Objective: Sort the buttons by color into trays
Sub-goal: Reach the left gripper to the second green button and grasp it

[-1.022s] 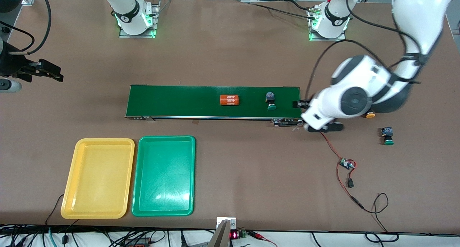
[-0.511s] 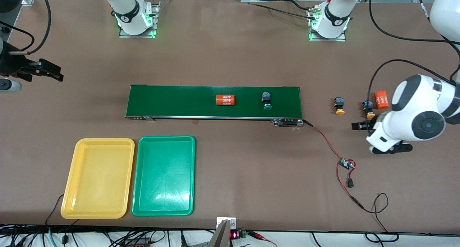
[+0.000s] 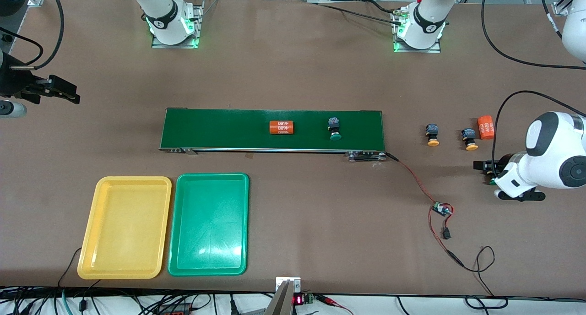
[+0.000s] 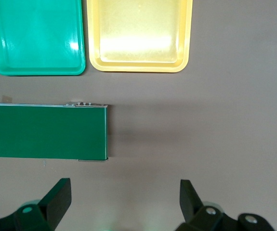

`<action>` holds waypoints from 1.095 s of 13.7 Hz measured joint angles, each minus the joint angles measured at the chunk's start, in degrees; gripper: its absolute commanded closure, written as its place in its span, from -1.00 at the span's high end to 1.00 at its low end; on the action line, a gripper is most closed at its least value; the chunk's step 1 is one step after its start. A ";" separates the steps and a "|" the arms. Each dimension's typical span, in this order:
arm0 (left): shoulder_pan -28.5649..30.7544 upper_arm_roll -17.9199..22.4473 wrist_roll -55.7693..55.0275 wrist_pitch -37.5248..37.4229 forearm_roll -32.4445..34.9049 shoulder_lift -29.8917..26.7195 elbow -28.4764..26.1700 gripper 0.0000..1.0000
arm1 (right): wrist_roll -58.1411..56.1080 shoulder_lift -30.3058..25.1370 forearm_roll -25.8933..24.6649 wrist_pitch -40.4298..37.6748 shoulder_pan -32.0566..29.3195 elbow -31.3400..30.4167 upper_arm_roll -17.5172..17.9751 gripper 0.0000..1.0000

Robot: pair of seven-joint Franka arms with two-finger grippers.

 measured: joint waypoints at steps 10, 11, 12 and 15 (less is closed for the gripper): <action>0.89 8.19 4.74 18.08 2.12 0.39 -8.81 0.06 | 0.08 0.03 0.00 0.28 -0.15 -0.21 -0.15 1.00; 1.24 8.20 4.86 18.38 2.12 0.39 -9.46 -0.17 | 0.08 0.03 0.00 0.52 -0.15 -0.21 -0.15 1.00; 1.48 8.19 4.97 18.58 2.12 0.39 -9.96 -0.39 | 0.08 0.03 0.00 0.70 -0.15 -0.21 -0.15 1.00; 1.52 7.62 5.03 18.50 2.10 0.18 -10.14 -0.50 | 0.09 0.05 0.00 0.98 -0.16 -0.21 -0.15 1.00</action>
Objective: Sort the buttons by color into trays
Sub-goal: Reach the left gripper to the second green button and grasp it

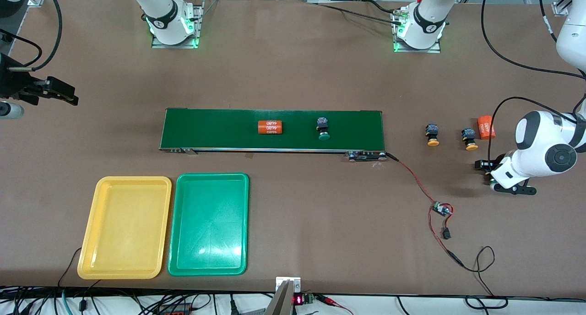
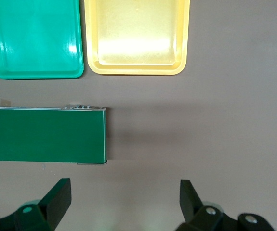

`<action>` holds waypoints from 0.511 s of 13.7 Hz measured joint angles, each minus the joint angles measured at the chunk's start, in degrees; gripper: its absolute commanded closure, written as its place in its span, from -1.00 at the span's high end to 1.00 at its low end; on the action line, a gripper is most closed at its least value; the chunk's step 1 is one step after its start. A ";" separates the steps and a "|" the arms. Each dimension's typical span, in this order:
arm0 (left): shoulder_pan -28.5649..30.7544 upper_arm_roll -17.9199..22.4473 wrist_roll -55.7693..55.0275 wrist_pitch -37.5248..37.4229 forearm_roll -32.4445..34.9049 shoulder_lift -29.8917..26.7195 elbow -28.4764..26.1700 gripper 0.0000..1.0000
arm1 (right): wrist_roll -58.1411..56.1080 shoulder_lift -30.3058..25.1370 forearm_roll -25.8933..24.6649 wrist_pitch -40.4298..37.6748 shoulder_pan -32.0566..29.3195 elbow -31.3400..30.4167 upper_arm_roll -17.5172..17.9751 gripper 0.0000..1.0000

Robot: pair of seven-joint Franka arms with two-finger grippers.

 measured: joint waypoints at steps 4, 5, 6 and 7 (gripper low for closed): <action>0.85 -6.50 0.06 -7.01 0.00 -1.37 0.52 -0.52 | 0.00 0.02 0.00 0.55 0.00 0.00 0.00 1.00; 1.11 -10.00 -0.05 -10.57 -0.05 -2.25 0.80 -0.52 | 0.00 0.02 0.00 0.70 0.00 0.00 0.00 1.00; 1.19 -13.58 -0.32 -14.53 -0.63 -3.17 1.38 -0.52 | 0.00 0.03 0.00 0.83 0.00 -0.01 0.00 1.00; 1.12 -16.76 -0.49 -18.24 -2.55 -4.09 2.01 -0.54 | 0.00 0.04 0.00 0.98 0.01 -0.02 0.00 1.00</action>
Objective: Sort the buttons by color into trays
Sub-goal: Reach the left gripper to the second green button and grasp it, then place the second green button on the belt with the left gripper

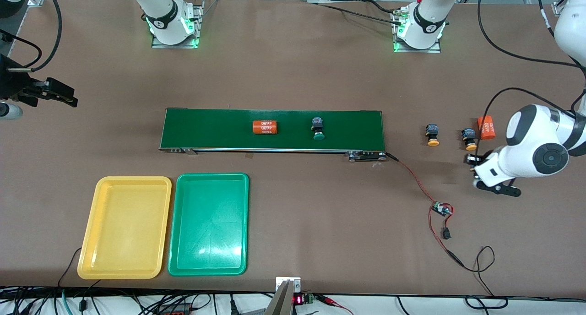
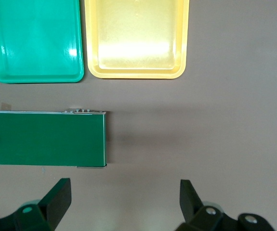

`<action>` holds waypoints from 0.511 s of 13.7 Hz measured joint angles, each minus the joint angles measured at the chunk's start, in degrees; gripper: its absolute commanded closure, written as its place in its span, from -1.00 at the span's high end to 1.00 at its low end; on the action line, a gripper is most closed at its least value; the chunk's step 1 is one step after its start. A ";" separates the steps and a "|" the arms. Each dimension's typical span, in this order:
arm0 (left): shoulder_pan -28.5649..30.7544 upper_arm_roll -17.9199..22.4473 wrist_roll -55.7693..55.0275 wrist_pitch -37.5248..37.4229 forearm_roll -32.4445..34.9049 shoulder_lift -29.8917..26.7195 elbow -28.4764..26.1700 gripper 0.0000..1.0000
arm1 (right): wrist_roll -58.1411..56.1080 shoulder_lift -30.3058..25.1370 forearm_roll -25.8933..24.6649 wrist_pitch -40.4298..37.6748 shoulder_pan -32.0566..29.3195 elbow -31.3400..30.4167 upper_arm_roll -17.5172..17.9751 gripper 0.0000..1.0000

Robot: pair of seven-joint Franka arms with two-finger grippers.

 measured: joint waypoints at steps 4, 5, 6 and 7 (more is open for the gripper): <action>-2.00 -6.76 -0.95 -3.54 -11.34 -1.14 0.08 -0.58 | 0.00 0.36 0.00 2.22 0.23 -0.18 0.18 1.00; -3.70 -7.11 -2.72 -3.51 -12.69 -0.97 0.00 -0.59 | 0.00 0.57 0.00 2.54 0.27 -0.18 0.22 1.00; -5.63 -7.21 -4.83 -3.49 -14.02 -0.84 -0.08 -0.60 | 0.00 0.78 0.00 2.58 0.29 -0.18 0.22 1.00; -7.58 -7.25 -6.98 -3.48 -15.07 -0.74 -0.17 -0.62 | 0.00 0.93 0.00 2.58 0.30 -0.19 0.23 1.00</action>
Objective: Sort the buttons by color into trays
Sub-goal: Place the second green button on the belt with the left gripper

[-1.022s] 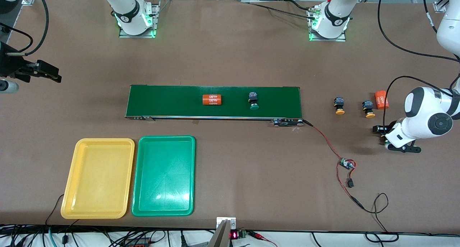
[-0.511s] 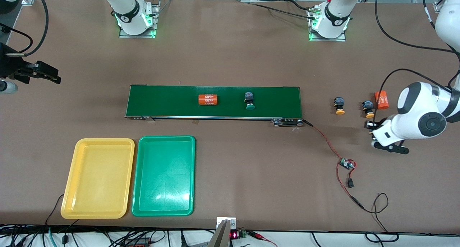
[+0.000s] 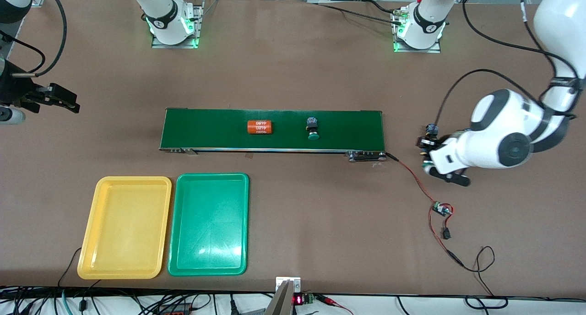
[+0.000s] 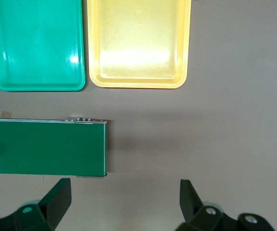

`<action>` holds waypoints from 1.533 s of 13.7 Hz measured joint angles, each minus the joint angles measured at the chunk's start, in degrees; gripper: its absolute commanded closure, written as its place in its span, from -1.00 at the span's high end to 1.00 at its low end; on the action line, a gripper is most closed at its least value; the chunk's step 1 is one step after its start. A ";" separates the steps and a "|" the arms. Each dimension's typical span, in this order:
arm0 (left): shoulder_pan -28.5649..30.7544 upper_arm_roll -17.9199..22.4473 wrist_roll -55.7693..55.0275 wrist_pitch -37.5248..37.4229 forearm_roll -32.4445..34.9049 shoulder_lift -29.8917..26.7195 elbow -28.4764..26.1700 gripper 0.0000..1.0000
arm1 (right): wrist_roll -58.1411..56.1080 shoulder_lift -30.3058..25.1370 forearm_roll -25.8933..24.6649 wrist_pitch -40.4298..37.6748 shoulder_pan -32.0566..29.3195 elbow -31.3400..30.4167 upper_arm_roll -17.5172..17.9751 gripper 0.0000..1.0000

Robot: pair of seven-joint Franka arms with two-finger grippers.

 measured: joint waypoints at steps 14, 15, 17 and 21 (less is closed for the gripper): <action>-16.76 0.30 -28.03 16.17 -1.27 1.49 -10.13 1.00 | 0.00 2.51 0.12 2.81 -0.55 -0.03 -0.31 1.00; -16.40 0.29 -28.11 16.11 -1.27 1.39 -9.89 1.00 | 0.00 2.87 0.13 3.00 -0.54 -0.03 -0.31 1.00; -15.24 0.15 -28.16 12.62 -1.26 0.75 -7.62 1.00 | 0.00 3.24 0.14 3.23 -0.52 -0.03 -0.30 1.00; -12.35 0.25 -28.06 -6.30 -1.18 -1.94 4.67 1.00 | 0.00 3.65 0.15 4.67 -0.51 -0.03 -0.30 1.00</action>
